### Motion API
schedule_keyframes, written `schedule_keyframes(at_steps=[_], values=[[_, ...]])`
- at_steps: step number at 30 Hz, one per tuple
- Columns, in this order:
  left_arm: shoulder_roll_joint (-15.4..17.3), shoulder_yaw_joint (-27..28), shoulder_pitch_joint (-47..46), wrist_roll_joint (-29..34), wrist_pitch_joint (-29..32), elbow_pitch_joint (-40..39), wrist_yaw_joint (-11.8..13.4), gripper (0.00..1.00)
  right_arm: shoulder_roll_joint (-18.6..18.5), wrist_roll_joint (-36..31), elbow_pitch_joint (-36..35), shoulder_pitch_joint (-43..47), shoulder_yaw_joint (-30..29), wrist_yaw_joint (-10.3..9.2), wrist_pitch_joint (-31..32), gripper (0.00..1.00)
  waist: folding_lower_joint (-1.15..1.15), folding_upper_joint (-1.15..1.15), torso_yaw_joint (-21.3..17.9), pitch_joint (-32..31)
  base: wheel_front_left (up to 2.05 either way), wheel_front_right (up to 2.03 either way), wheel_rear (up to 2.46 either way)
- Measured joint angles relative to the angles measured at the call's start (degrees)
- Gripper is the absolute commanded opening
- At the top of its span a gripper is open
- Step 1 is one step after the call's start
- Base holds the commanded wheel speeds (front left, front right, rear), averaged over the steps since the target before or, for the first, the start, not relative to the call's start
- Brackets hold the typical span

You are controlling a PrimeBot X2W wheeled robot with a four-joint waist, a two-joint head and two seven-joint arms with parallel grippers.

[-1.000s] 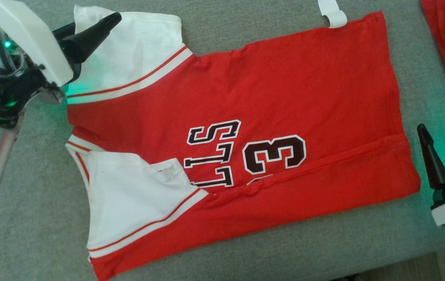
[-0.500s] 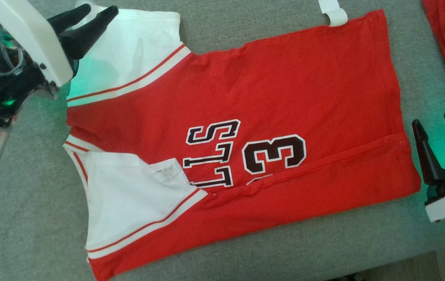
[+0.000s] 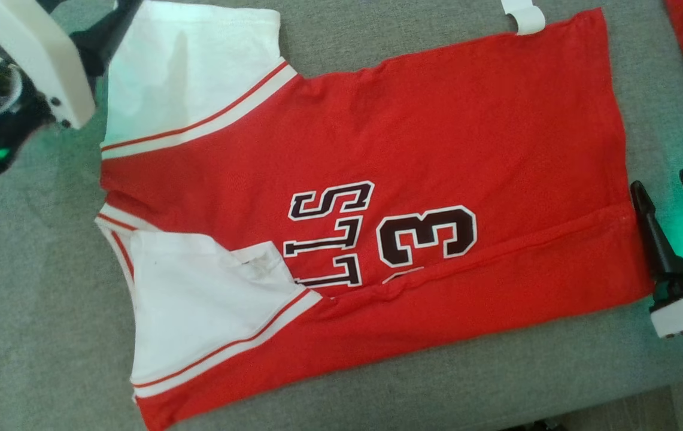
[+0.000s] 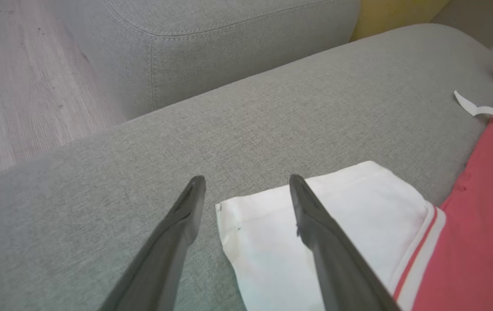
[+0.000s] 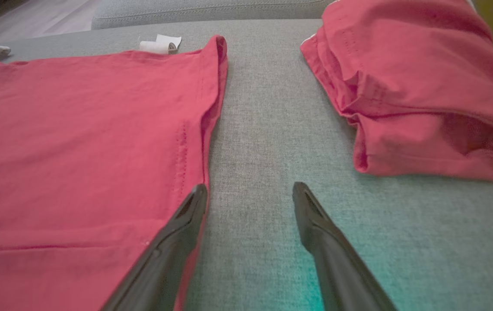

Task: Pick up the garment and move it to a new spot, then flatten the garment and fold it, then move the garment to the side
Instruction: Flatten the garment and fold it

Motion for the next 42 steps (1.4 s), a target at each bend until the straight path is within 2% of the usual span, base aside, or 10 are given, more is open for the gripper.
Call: schedule_keyframes(at_steps=[11, 21, 27, 30, 31, 33, 37, 40, 41, 42], values=[[2.0, -11.1, -3.9, 3.7, -2.8, 3.5, -0.4, 1.0, 0.3, 0.1, 0.0, -1.2, 0.4, 0.01, 0.0, 1.0, 0.0, 0.0, -0.2, 0.8, 0.0, 0.0, 0.0], [2.5, -16.0, -7.2, 4.4, -6.2, 7.6, -0.4, 1.0, 0.4, 0.2, 0.2, -1.7, 1.0, 0.0, 0.0, 1.0, 0.0, 0.0, -0.6, 1.3, 0.0, 0.0, 0.0], [2.4, -18.3, -7.4, 1.4, -6.8, 8.5, -0.4, 1.0, 0.4, 0.2, 0.7, -1.7, 1.7, 0.0, -0.1, 1.0, 0.0, 0.0, -1.3, 0.6, 0.0, 0.0, 0.0], [2.5, -19.0, -7.5, 0.6, -7.2, 8.7, -0.4, 0.95, 0.4, 0.2, 0.7, -1.7, 1.8, 0.01, -0.1, 1.0, 0.0, 0.0, -1.4, 0.5, 0.0, 0.0, 0.0], [2.5, -19.2, -7.5, 0.5, -7.3, 8.8, -0.4, 0.87, 0.4, 0.2, 0.8, -1.7, 1.8, 0.0, -0.1, 1.0, 0.0, 0.0, -1.5, 0.5, 0.0, 0.0, 0.0], [2.6, -20.4, -7.9, 0.5, -8.6, 9.1, -0.5, 0.56, 0.4, 0.2, 0.9, -1.7, 2.1, 0.0, -0.4, 1.0, 0.0, 0.0, -1.7, 0.4, 0.0, 0.0, 0.0], [2.5, -21.2, -8.7, -0.3, -9.1, 10.1, -0.5, 0.53, 0.3, 0.6, 1.0, -1.7, 2.3, 0.0, -0.4, 1.0, 0.0, 0.0, -1.9, 0.5, 0.0, 0.0, 0.0], [2.5, -21.9, -9.2, -1.0, -9.4, 10.5, -0.5, 0.43, 0.2, 0.6, 1.0, -1.7, 2.4, 0.01, -0.4, 1.0, 0.0, 0.0, -1.9, 0.7, 0.0, 0.0, 0.0], [2.5, -22.2, -9.4, -1.1, -9.6, 10.6, -0.5, 0.43, 0.2, 0.6, 1.0, -1.7, 2.4, 0.01, -0.4, 1.0, 0.0, 0.0, -2.0, 0.8, 0.0, 0.0, 0.0], [2.5, -22.5, -9.8, -1.3, -9.6, 10.7, -0.5, 0.38, 0.2, 0.6, 1.0, -1.7, 2.4, 0.01, -0.4, 1.0, 0.0, 0.0, -2.0, 0.9, 0.0, 0.0, 0.0]])
